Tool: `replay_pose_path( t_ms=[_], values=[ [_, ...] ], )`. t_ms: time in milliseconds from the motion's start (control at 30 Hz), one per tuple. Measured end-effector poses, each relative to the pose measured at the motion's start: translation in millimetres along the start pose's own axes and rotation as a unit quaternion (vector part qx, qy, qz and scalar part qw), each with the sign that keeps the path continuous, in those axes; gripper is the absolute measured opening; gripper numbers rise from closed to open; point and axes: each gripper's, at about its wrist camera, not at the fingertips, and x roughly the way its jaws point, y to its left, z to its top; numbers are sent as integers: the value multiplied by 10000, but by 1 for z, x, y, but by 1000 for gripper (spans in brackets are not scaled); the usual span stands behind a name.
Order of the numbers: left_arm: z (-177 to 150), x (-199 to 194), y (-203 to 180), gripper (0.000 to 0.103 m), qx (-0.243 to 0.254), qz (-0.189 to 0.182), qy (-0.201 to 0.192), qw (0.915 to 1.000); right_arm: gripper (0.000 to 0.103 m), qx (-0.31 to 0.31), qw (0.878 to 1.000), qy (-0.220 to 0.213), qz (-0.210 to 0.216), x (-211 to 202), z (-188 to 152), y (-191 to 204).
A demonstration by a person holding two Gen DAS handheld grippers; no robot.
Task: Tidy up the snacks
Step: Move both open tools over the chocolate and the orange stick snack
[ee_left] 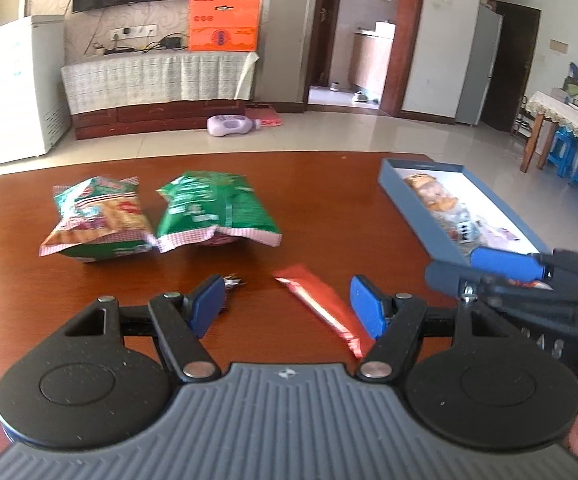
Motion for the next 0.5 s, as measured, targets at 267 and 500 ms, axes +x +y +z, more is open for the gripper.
replay_pose_path(
  t_ms=[267,500],
  values=[
    [-11,15,34,74,0,131,207,9997,50,-616,9974,316,201,21,-14,27],
    [-17,47,48,74,142,64,349,9993,50,-645,9967,475,146,31,-14,21]
  ],
)
